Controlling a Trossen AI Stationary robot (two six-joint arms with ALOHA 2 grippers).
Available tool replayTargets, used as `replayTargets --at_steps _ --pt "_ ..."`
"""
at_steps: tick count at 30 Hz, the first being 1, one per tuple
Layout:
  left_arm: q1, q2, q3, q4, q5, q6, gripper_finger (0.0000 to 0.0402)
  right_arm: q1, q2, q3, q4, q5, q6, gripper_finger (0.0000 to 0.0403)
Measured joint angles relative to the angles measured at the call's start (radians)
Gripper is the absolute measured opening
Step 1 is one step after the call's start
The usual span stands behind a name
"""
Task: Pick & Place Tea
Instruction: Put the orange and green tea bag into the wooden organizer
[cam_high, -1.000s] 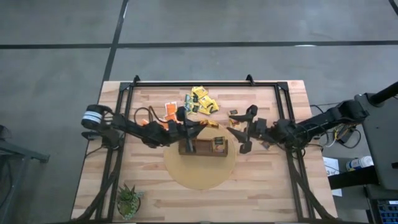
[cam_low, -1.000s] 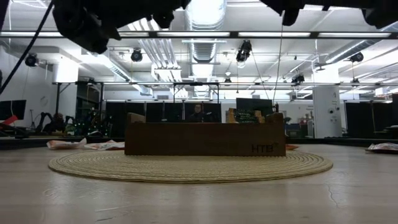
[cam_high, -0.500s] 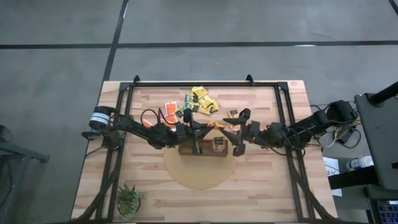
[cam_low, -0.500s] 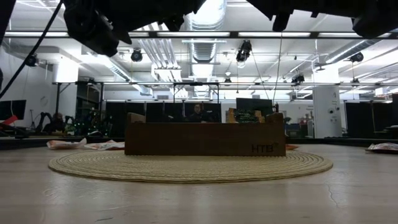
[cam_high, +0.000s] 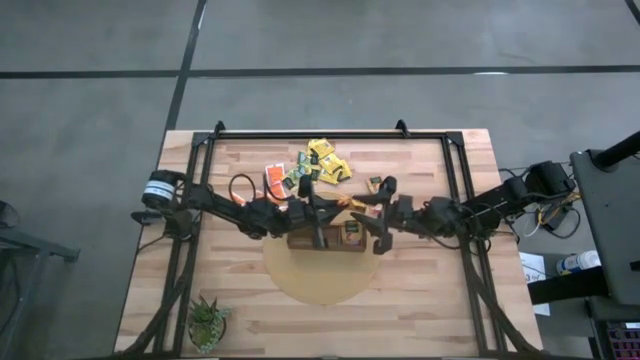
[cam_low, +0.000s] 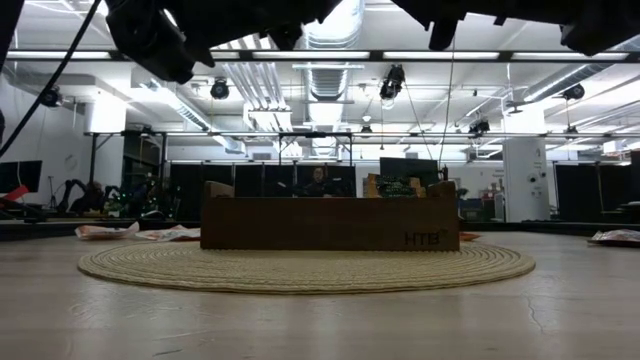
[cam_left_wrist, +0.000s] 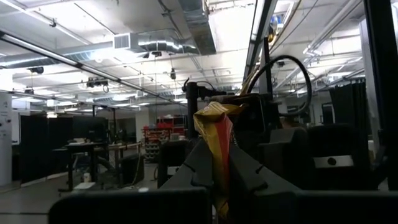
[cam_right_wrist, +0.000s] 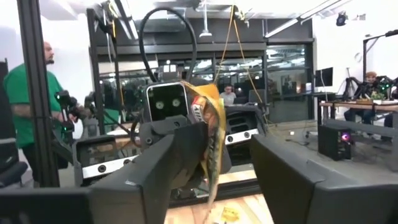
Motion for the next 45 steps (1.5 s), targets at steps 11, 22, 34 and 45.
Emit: replayTargets --at_steps 11,22,34,45 --pt "0.0 0.0 0.003 -0.019 0.0 0.006 0.0017 0.0 0.0 0.004 -0.036 0.007 -0.038 0.0012" --pt "0.003 -0.014 0.01 -0.071 -0.001 0.002 0.0067 0.0 0.0 0.003 -0.037 0.008 -0.038 0.0008" --pt "0.002 -0.06 0.006 -0.15 -0.11 0.007 0.0166 -0.001 -0.069 0.0 -0.136 0.025 -0.059 0.0008" --pt "-0.004 -0.206 -0.02 -0.384 -0.14 0.012 0.0195 -0.002 -0.273 0.02 -0.567 0.089 -0.001 0.0008"
